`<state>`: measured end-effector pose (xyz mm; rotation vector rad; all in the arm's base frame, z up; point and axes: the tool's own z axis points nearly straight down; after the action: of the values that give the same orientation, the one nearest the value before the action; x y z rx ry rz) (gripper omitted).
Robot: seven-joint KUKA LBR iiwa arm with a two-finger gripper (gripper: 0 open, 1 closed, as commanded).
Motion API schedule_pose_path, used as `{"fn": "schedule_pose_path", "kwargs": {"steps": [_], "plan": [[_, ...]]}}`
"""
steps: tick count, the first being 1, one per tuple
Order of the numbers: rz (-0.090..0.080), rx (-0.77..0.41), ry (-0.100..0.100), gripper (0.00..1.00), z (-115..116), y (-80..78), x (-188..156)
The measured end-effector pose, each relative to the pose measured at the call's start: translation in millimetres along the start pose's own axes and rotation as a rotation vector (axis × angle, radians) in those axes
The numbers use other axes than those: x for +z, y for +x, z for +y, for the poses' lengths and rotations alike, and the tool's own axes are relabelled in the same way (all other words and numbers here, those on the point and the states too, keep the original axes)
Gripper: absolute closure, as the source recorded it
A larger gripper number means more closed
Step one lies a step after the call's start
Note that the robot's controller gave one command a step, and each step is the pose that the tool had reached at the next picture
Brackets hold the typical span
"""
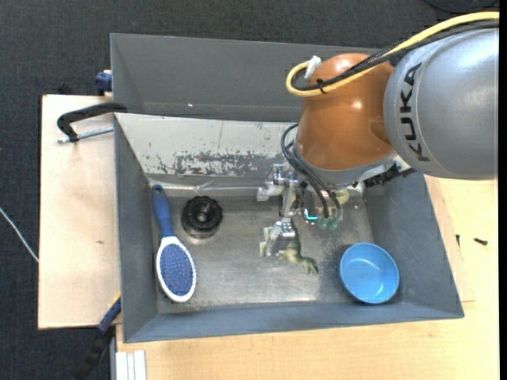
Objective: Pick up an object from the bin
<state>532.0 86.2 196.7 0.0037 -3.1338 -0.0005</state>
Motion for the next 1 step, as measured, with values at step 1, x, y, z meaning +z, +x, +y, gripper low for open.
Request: {"fn": "schedule_pose_path", "kwargs": {"steps": [1], "plan": [[-0.029,0.116,-0.013,0.00,98.5,-38.5,103.7]]}}
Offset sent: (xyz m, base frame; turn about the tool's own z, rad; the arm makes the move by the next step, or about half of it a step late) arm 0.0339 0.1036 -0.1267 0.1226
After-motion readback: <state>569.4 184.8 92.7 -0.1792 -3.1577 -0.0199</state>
